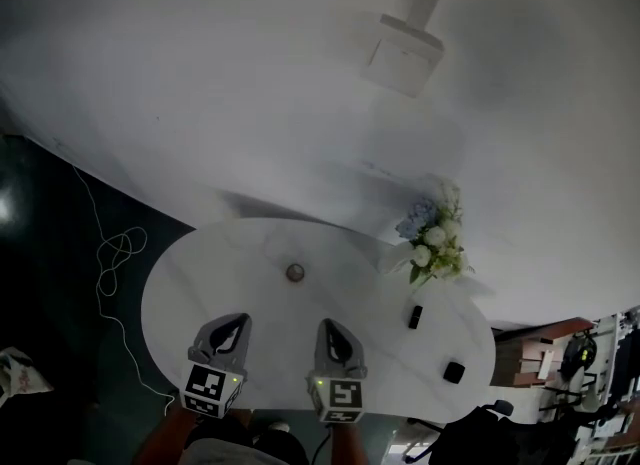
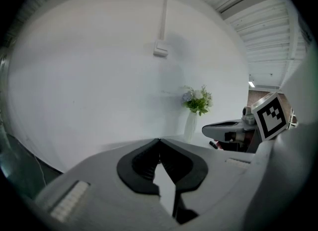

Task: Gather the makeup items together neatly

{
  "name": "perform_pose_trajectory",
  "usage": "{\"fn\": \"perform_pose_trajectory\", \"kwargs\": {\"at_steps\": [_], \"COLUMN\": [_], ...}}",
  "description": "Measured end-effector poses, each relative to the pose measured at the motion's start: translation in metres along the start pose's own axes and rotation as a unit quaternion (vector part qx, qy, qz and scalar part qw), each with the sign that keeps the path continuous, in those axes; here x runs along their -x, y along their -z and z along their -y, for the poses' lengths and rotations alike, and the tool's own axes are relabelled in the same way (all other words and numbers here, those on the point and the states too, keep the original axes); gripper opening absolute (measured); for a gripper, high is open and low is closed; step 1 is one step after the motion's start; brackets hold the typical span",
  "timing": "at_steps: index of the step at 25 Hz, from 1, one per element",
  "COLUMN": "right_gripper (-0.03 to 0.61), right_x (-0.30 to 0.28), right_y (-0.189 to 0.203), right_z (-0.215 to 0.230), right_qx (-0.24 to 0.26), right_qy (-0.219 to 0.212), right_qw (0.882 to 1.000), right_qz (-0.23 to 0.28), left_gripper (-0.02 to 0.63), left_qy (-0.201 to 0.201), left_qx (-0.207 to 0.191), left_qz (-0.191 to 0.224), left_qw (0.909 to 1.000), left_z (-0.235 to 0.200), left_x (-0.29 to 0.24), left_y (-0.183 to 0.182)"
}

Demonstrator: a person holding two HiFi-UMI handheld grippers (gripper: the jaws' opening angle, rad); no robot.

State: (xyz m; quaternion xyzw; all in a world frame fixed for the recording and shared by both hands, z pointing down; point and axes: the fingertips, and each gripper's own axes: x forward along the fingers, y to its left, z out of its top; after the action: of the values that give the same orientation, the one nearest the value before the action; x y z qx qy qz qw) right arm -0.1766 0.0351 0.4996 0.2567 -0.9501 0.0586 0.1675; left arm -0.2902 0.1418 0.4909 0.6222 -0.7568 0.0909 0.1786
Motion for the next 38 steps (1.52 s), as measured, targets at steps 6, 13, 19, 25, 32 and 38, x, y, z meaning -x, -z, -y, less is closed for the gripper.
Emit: {"fn": "perform_pose_trajectory", "kwargs": {"at_steps": [6, 13, 19, 25, 32, 38], "right_gripper": [0.005, 0.005, 0.153, 0.249, 0.291, 0.291], "right_x": [-0.045, -0.095, -0.128, -0.158, -0.19, -0.201], "right_y": [0.013, 0.04, 0.072, 0.094, 0.122, 0.134], "right_z": [0.006, 0.008, -0.002, -0.001, -0.004, -0.007], "right_qx": [0.001, -0.003, -0.003, -0.006, 0.006, 0.003], "right_qy": [-0.006, -0.026, -0.062, -0.068, -0.076, -0.078], "right_qw": [1.0, 0.998, 0.994, 0.992, 0.986, 0.983], "right_qz": [-0.019, -0.048, -0.087, -0.109, -0.149, -0.169], "left_gripper": [0.011, 0.011, 0.011, 0.011, 0.011, 0.011], "left_qy": [-0.002, -0.005, -0.008, -0.012, -0.013, -0.015], "left_qx": [0.01, 0.023, 0.034, 0.044, 0.055, 0.058], "left_qz": [-0.009, -0.034, -0.055, -0.068, -0.086, -0.093], "left_qw": [0.9999, 0.9992, 0.9979, 0.9966, 0.9947, 0.9939], "left_z": [-0.027, -0.045, -0.055, -0.06, -0.069, -0.074], "left_x": [-0.033, -0.065, -0.08, -0.089, -0.092, -0.095], "left_y": [0.008, 0.03, 0.053, 0.068, 0.086, 0.092]}}
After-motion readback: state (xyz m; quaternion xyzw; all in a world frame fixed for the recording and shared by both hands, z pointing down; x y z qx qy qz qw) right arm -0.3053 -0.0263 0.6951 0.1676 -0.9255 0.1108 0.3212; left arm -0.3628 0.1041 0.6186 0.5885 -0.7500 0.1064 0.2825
